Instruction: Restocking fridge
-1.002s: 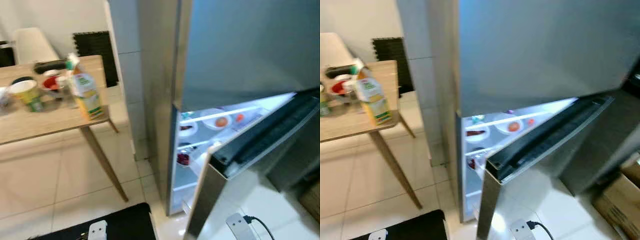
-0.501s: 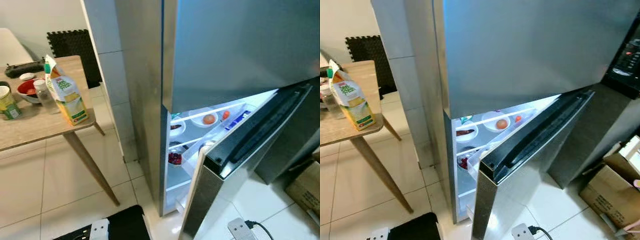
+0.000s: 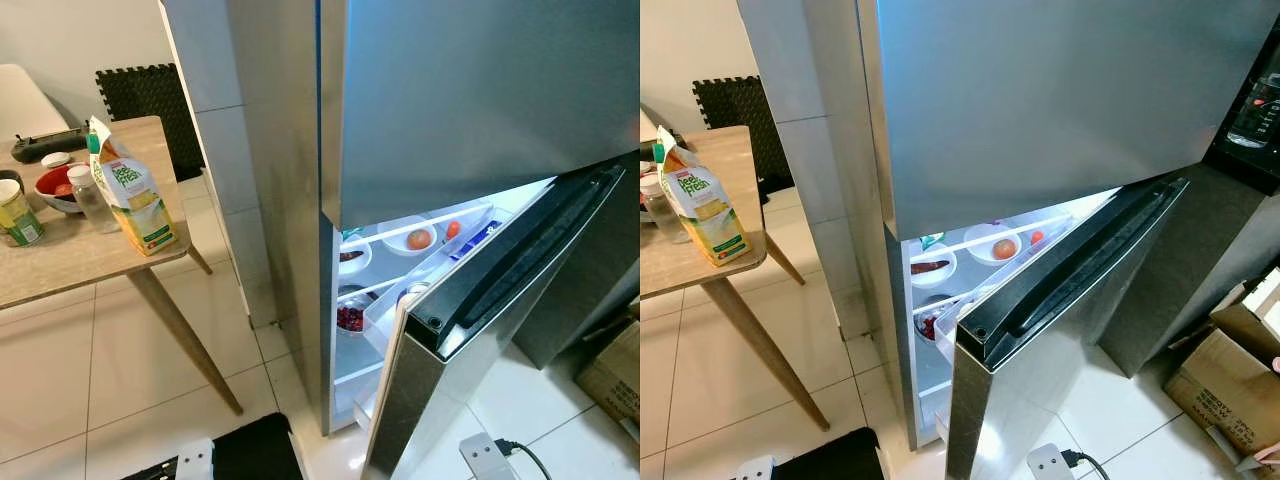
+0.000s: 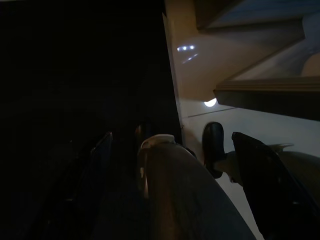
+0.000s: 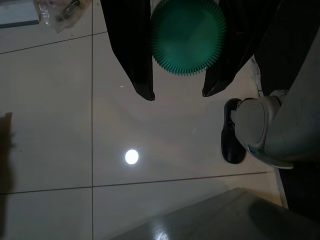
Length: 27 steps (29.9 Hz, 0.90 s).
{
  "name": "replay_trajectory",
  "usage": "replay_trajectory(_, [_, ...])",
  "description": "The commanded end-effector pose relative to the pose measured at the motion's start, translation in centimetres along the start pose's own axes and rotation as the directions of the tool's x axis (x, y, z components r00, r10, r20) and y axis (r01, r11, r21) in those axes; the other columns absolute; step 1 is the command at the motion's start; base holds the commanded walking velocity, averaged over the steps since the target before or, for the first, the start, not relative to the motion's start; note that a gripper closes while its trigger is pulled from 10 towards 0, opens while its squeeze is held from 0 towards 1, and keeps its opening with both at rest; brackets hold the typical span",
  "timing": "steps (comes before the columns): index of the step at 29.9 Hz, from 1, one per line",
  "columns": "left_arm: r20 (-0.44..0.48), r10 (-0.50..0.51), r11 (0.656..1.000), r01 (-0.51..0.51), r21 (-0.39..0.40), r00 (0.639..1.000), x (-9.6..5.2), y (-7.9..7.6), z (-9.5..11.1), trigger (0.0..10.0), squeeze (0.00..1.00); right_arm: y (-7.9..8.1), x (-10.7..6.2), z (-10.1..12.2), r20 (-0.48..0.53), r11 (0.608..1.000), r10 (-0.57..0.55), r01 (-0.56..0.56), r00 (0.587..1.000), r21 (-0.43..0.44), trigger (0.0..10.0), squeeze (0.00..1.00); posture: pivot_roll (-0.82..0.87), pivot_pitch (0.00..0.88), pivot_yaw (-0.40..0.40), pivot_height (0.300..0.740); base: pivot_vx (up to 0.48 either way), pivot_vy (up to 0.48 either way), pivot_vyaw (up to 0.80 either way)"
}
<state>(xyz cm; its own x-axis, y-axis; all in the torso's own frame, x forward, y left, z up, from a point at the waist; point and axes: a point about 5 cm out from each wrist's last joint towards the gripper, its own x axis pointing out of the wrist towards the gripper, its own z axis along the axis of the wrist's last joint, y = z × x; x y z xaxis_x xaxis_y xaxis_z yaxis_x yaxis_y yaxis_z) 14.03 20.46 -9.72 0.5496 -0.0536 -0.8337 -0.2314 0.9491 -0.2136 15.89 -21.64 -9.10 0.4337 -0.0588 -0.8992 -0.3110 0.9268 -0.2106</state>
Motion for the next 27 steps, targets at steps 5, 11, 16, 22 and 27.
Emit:
replay_trajectory(5, [-0.01,0.016,1.0,-0.016,-0.016,1.0,-0.1,0.1,-0.3,10.0,0.0,-0.4,-0.1,-0.5,-0.011,1.0,-0.014,0.015,1.0,0.014,10.0,0.0,-0.04,0.0,0.004,0.74,0.0,0.0,0.0])
replay_trajectory(11, [-0.022,0.018,1.0,-0.018,-0.013,1.0,-0.1,0.1,-0.7,10.0,0.0,-0.2,-0.1,-0.7,-0.019,1.0,-0.009,0.01,1.0,0.017,10.0,0.0,-0.04,0.0,0.005,0.74,0.0,0.0,0.0])
replay_trajectory(16, [-0.029,0.022,1.0,-0.022,-0.003,0.999,-0.2,0.3,-0.9,10.0,0.0,0.1,-0.1,-1.1,-0.024,1.0,0.0,0.001,1.0,0.025,10.0,0.0,-0.04,0.0,0.012,0.74,0.0,0.0,0.0])
replay_trajectory(22, [-0.03,0.022,1.0,-0.022,0.0,0.999,-0.2,0.4,-0.9,10.0,0.0,0.3,-0.1,-1.3,-0.037,1.0,0.01,-0.009,0.999,0.019,10.0,0.0,-0.05,0.0,0.011,0.74,0.0,0.0,-0.39])
replay_trajectory(27, [-0.029,0.021,1.0,-0.021,-0.003,0.999,-0.2,0.3,-0.9,10.0,0.0,0.4,-0.1,-1.4,-0.042,1.0,0.014,-0.013,0.999,0.022,10.0,0.0,-0.04,0.0,0.012,0.74,0.0,0.0,-0.78])
